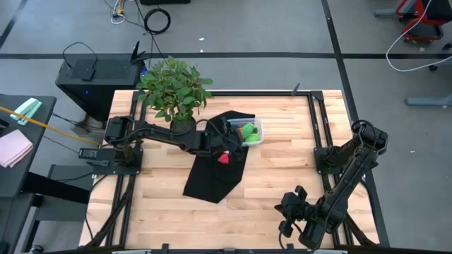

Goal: Pick and placing Produce into tupperware
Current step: Put the apple into the transparent bin, then put the dragonfruit into the transparent bin

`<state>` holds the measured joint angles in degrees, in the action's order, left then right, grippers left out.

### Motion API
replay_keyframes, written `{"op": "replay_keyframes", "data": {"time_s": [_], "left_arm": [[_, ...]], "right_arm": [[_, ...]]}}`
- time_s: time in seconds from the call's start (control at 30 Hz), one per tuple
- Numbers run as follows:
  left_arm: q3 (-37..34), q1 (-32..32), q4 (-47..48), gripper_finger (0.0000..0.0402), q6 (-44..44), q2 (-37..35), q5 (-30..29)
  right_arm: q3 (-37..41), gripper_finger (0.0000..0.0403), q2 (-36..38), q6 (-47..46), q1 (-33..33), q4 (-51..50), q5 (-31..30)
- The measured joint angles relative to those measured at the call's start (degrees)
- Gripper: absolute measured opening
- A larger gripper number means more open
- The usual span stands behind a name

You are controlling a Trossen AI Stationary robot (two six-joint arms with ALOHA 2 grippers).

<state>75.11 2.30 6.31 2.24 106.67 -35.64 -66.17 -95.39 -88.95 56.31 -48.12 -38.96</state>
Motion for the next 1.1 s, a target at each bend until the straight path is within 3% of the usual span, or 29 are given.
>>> {"op": "replay_keyframes", "data": {"time_s": [0.37, 0.63, 0.8, 0.9, 1.1], "left_arm": [[0.00, 0.69, 0.00, 0.0340, -4.22, 0.00, 2.53], [0.00, 7.39, 0.56, 0.0341, -12.87, 0.00, 4.57], [0.00, 11.08, 10.49, 0.0341, -19.85, 0.15, 4.03], [-0.10, 11.53, 16.22, 0.0341, -19.64, 0.42, 3.97], [-0.57, 9.16, 18.58, 0.0341, -20.58, 0.42, 7.16]], "right_arm": [[0.00, 0.0011, 0.00, -0.02, 0.00, 0.02, 0.00], [0.00, 0.0011, 0.00, -0.02, 0.00, 0.04, 0.00], [0.00, 0.0011, 0.02, 0.00, 0.00, 0.04, 0.00], [0.00, 0.0011, 0.02, 0.32, -0.01, 0.03, 0.00], [0.00, 0.0011, 0.02, 0.48, 0.00, 0.12, 0.00]]}}
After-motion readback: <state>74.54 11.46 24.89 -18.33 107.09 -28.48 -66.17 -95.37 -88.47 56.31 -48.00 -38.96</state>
